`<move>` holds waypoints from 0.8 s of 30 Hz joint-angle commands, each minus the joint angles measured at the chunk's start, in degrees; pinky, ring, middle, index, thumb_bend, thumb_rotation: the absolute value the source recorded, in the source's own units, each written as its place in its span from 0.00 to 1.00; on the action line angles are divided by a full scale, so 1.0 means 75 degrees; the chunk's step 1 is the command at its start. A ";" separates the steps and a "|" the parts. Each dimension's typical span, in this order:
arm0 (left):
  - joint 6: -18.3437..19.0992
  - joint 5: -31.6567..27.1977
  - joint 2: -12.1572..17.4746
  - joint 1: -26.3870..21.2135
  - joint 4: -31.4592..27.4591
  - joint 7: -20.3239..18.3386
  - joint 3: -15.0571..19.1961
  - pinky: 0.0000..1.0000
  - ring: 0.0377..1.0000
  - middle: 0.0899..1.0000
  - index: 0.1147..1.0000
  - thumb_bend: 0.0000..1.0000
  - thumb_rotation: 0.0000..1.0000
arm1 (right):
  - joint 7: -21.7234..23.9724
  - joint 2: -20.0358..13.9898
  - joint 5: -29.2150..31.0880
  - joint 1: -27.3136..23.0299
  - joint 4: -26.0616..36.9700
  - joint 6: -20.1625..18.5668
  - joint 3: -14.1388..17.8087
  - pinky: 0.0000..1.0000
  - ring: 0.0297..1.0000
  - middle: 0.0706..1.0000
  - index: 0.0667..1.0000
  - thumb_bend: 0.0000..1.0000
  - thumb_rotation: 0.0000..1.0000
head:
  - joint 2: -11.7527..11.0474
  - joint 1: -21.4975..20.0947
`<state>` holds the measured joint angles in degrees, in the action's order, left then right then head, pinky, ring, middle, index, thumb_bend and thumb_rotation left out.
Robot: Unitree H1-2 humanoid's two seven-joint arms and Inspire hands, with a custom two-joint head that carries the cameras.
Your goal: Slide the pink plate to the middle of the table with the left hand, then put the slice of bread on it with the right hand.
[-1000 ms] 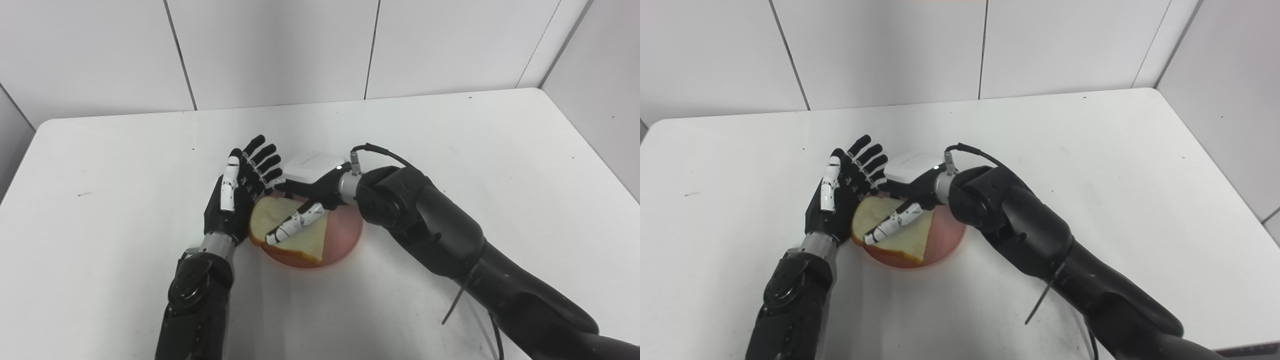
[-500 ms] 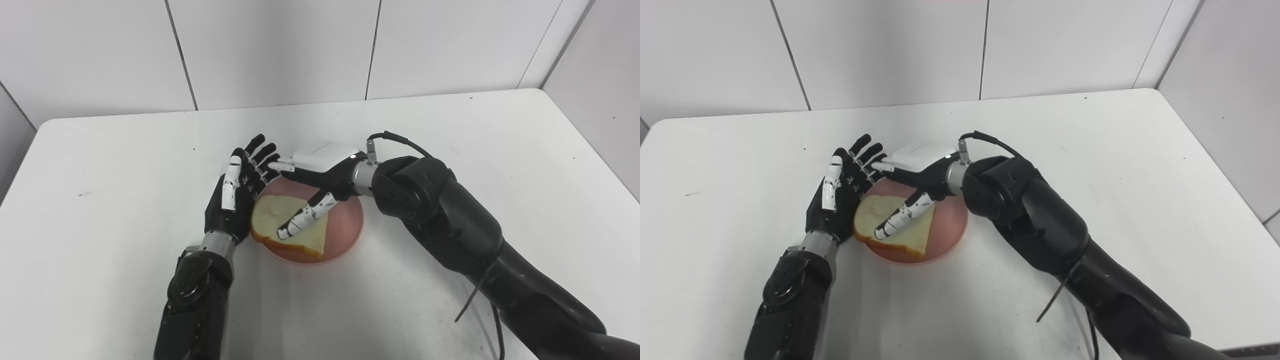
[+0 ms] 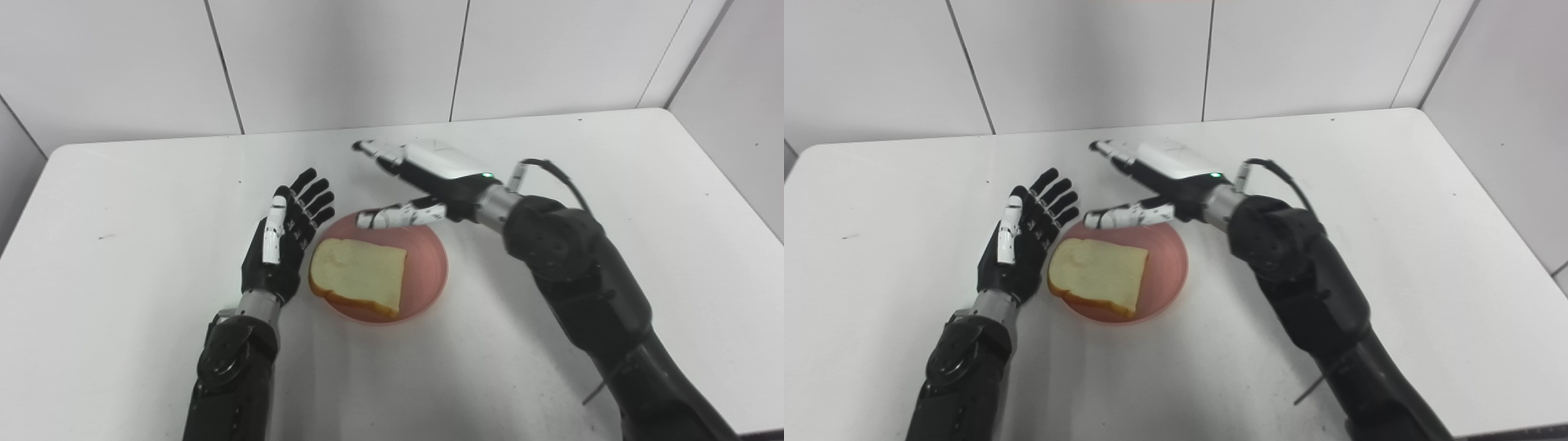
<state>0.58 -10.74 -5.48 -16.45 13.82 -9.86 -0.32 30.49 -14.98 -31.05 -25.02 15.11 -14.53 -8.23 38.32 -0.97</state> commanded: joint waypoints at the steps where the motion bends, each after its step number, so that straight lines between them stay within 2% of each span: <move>1: -0.0109 0.0262 0.0119 0.0262 -0.0176 0.0143 -0.0052 0.89 0.90 0.90 0.89 0.41 1.00 | -0.0746 0.0311 0.0418 0.0439 0.0245 0.0123 0.0326 0.89 1.00 1.00 1.00 0.85 1.00 | -0.0037 0.0006; 5: -0.0263 0.0459 0.0248 0.0491 -0.0433 0.0141 -0.0128 0.96 0.95 0.96 0.96 0.41 1.00 | -0.1564 0.0797 0.0964 0.1391 0.0204 0.0323 0.0711 0.93 0.99 1.00 1.00 0.76 1.00 | -0.0096 -0.0004; 9: -0.0521 0.0550 0.0376 0.0612 -0.0443 0.0061 -0.0204 0.97 0.97 0.97 0.97 0.42 1.00 | -0.2017 0.1140 0.1453 0.1968 0.0189 0.0400 0.0822 0.95 0.99 1.00 1.00 0.67 1.00 | -0.0165 -0.0024; 13: -0.0509 0.0497 0.0422 0.0701 -0.0405 0.0054 -0.0249 0.97 0.97 0.97 0.97 0.43 1.00 | -0.2460 0.1209 0.1435 0.2277 0.0158 0.0566 0.0737 1.00 1.00 1.00 1.00 0.59 1.00 | -0.0225 -0.0026; 17: -0.0526 0.0435 0.0382 0.0790 -0.0402 0.0044 -0.0268 0.99 0.98 0.98 0.97 0.44 1.00 | -0.2725 0.1224 0.1526 0.2425 0.0178 0.0607 0.0692 1.00 1.00 1.00 1.00 0.56 1.00 | -0.0268 0.0023; 20: -0.0694 0.0584 0.0370 0.0816 -0.0304 0.0093 -0.0341 0.99 0.97 0.97 0.97 0.44 1.00 | -0.2834 0.1290 0.1839 0.2495 0.0179 0.0599 0.0719 1.00 1.00 1.00 1.00 0.51 1.00 | -0.0361 0.0266; 22: -0.0792 0.0712 0.0304 0.0868 -0.0274 0.0214 -0.0379 0.97 0.95 0.96 0.96 0.44 1.00 | -0.2899 0.1323 0.2109 0.2562 0.0087 0.0717 0.0756 1.00 1.00 1.00 1.00 0.44 1.00 | -0.0421 0.0451; 24: -0.0923 0.0790 0.0271 0.0923 -0.0222 0.0233 -0.0420 0.96 0.94 0.95 0.95 0.45 1.00 | -0.2997 0.1367 0.2377 0.2641 -0.0102 0.0874 0.0827 1.00 1.00 1.00 1.00 0.43 1.00 | -0.0430 0.0500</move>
<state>-4.19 -5.38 -3.14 -12.15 10.35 -8.59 -3.05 9.45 -5.31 -14.91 -4.32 14.25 -11.84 -2.66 35.24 2.37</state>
